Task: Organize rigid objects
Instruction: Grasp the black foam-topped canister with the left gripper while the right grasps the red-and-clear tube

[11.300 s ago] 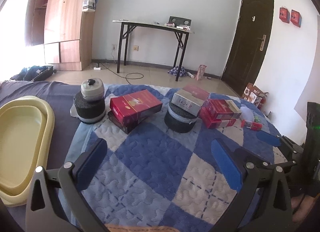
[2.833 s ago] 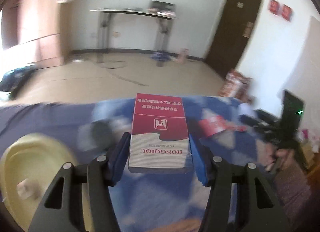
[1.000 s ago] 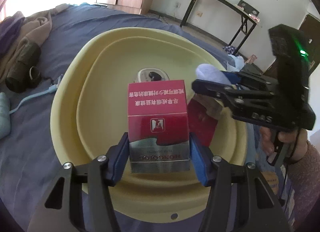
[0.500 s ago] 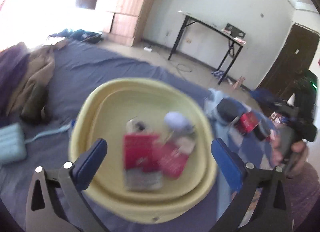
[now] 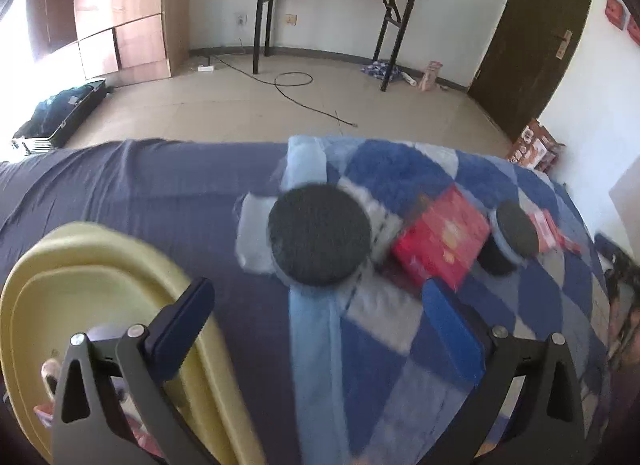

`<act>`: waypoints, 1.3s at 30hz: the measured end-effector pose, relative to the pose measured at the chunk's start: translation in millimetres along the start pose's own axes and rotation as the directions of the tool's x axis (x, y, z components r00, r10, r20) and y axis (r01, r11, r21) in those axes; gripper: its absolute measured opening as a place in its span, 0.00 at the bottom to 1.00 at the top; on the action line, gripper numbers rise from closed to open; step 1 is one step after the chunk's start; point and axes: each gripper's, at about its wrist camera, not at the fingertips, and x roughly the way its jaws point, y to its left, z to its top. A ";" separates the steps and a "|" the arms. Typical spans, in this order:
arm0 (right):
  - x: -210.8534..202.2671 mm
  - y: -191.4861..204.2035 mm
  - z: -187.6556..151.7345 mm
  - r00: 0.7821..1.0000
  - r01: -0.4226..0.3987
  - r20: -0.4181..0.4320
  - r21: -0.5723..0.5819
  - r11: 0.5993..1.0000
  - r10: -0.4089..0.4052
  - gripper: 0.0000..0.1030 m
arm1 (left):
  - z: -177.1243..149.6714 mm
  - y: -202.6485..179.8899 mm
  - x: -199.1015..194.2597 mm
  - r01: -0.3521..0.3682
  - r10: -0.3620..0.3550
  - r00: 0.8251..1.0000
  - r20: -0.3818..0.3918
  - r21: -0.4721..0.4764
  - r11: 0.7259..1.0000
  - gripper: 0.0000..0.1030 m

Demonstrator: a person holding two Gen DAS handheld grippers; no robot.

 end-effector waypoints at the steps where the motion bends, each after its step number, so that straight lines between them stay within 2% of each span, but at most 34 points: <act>1: 3.6 -5.2 -4.0 1.000 0.007 -0.013 0.020 1.000 -0.007 1.00 | 4.1 -3.9 3.9 0.002 -0.002 1.000 -0.001 0.008 1.000 1.00; 4: 18.0 -19.1 -6.6 0.995 0.076 -0.069 0.089 0.993 -0.070 1.00 | 8.0 -5.8 13.4 -0.013 0.013 1.000 0.001 0.003 1.000 1.00; 6: 27.2 -31.4 0.9 0.994 0.085 -0.080 0.154 0.984 -0.073 1.00 | 7.5 -1.9 18.2 -0.005 0.005 1.000 -0.001 -0.015 1.000 1.00; 9: 38.3 -35.1 8.7 0.988 0.140 -0.094 0.191 0.972 -0.123 1.00 | 10.1 1.1 26.8 -0.013 0.013 1.000 0.001 -0.032 0.999 1.00; 12: 48.4 -33.3 11.7 0.981 0.180 -0.108 0.183 0.967 -0.162 1.00 | 11.2 1.0 33.2 -0.009 0.009 1.000 -0.007 -0.037 0.999 1.00; 14: 61.0 -28.9 12.3 0.974 0.215 -0.103 0.153 0.965 -0.201 1.00 | 11.1 -1.8 35.8 -0.039 0.038 0.999 -0.010 -0.025 0.999 1.00; 17: 67.4 -23.5 8.1 0.963 0.260 -0.105 0.106 0.960 -0.249 1.00 | 9.7 -5.1 35.1 -0.037 0.037 0.999 -0.006 -0.010 0.999 1.00; 19: 64.8 -28.8 5.0 0.965 0.255 -0.091 0.128 0.958 -0.245 1.00 | 9.0 -5.5 33.1 -0.035 0.035 0.999 -0.004 -0.009 0.999 1.00; 22: 67.2 -40.2 1.0 0.971 0.223 -0.125 0.182 0.958 -0.202 1.00 | 8.1 -5.8 32.3 -0.033 0.033 0.999 -0.005 -0.008 0.999 1.00; 29: 79.7 -33.5 -0.4 0.964 0.256 -0.108 0.123 0.959 -0.243 1.00 | 11.0 -10.8 34.8 -0.050 0.050 0.999 0.004 0.009 0.999 1.00; 32: 79.6 -38.6 -6.3 0.973 0.229 -0.070 0.129 0.965 -0.222 1.00 | 14.5 -9.8 40.7 -0.046 0.046 0.999 0.000 -0.003 0.999 1.00; 38: 76.5 -39.1 -11.7 0.967 0.256 -0.046 0.123 0.959 -0.252 0.89 | 13.7 -10.6 55.9 -0.060 0.060 0.998 -0.015 -0.010 0.998 0.99; 39: 76.1 -39.5 -11.9 0.967 0.254 -0.043 0.123 0.959 -0.251 0.85 | 13.6 -10.0 57.7 -0.055 0.055 0.998 -0.014 -0.016 0.998 0.92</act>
